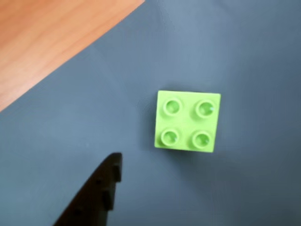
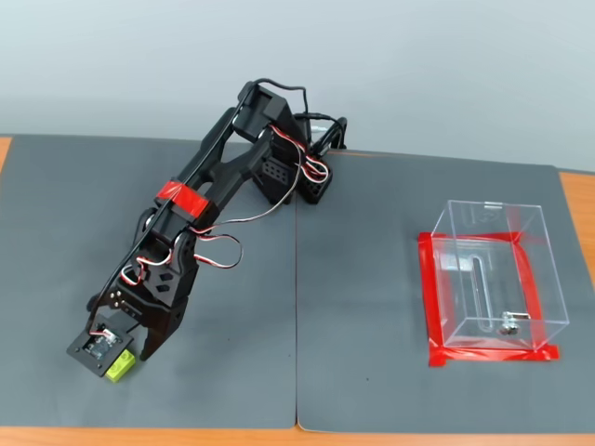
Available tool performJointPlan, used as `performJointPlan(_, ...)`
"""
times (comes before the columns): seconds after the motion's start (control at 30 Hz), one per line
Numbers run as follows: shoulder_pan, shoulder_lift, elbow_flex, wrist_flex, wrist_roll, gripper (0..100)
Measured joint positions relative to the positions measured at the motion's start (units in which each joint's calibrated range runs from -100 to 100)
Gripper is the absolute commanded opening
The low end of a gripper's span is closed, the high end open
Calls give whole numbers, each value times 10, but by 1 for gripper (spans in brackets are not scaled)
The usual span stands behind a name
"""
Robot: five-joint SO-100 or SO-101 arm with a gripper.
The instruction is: Pick the green lego block and place it into the transparent box
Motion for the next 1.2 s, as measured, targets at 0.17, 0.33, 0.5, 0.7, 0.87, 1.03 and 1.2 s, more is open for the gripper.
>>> performJointPlan(0.17,0,16,0,-1,1,45)
performJointPlan(0.33,2,25,0,-1,1,45)
performJointPlan(0.5,11,35,0,-2,1,45)
performJointPlan(0.7,10,49,0,-36,1,45)
performJointPlan(0.87,10,50,0,-43,-1,45)
performJointPlan(1.03,7,50,0,-44,0,45)
performJointPlan(1.2,6,79,-16,-44,1,45)
